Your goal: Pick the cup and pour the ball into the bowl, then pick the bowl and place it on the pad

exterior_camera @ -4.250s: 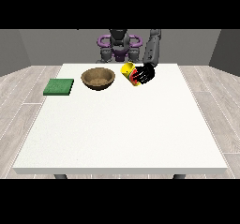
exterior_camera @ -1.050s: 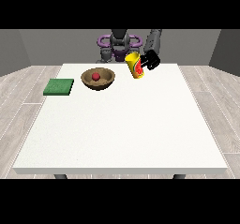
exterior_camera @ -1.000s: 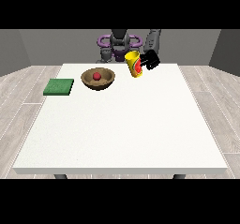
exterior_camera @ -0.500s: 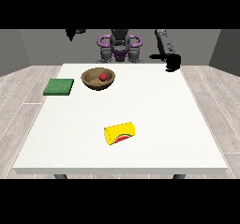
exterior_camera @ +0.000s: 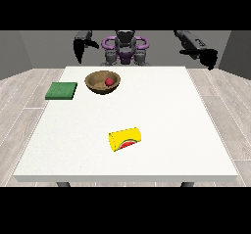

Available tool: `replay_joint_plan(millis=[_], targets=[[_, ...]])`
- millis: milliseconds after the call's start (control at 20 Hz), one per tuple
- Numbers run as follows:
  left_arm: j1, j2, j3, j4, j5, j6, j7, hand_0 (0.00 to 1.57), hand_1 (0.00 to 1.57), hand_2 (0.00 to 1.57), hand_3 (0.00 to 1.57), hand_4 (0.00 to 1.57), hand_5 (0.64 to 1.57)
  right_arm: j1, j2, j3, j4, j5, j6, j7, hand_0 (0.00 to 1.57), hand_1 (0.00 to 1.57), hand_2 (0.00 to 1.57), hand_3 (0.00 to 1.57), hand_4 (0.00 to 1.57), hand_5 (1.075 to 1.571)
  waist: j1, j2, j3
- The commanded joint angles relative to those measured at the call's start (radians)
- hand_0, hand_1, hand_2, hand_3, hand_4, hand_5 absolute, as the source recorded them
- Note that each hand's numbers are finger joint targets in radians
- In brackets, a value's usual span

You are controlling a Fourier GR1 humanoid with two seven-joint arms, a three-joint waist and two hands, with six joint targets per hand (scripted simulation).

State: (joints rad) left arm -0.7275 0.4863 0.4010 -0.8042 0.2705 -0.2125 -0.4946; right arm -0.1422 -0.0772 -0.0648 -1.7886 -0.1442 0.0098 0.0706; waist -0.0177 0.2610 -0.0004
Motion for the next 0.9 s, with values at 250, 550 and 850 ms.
replay_joint_plan(millis=[250,550,850], targets=[[-0.152,0.18,0.004,-0.068,0.014,-0.016,0.197,0.0,0.0,0.0,0.0,0.0,1.523,-0.033,0.017,-0.084,0.389,-0.062,0.098,-0.268,0.0,0.0,0.0,0.0,0.39,1.57,0.007,0.048,0.0032],[-0.194,0.254,0.007,-0.076,0.037,-0.064,0.274,0.0,0.0,0.0,0.0,0.0,1.548,-0.122,-0.008,-0.126,0.582,-0.053,0.11,-0.338,0.0,0.0,0.0,0.0,0.28,1.571,0.012,0.043,0.0014],[-0.195,0.282,0.026,-0.07,0.06,-0.071,0.295,0.0,0.0,0.0,0.0,0.0,1.536,-0.203,-0.028,-0.168,0.728,-0.1,0.124,-0.295,0.0,0.0,0.0,0.0,0.37,1.57,0.004,0.019,0.0007]])
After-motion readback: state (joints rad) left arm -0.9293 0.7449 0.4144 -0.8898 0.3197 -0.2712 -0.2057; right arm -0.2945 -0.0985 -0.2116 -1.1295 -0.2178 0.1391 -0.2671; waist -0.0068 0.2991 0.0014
